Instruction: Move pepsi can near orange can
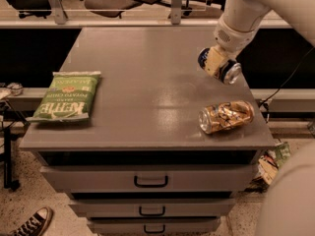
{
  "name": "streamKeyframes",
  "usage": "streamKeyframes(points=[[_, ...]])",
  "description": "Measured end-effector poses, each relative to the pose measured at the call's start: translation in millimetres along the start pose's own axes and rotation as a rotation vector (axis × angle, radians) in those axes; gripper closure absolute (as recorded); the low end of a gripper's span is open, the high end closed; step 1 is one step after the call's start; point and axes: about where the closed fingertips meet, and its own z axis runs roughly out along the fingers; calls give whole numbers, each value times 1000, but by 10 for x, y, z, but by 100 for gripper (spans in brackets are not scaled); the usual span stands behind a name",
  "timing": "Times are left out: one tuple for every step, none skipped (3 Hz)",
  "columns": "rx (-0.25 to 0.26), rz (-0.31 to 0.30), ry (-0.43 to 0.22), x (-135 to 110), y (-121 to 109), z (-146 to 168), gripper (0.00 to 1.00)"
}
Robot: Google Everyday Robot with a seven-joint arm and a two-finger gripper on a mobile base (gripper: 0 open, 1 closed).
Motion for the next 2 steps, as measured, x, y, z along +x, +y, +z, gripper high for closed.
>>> streamKeyframes(points=[[-39, 43, 28, 171, 168, -107, 100], [-81, 93, 35, 271, 365, -161, 100]])
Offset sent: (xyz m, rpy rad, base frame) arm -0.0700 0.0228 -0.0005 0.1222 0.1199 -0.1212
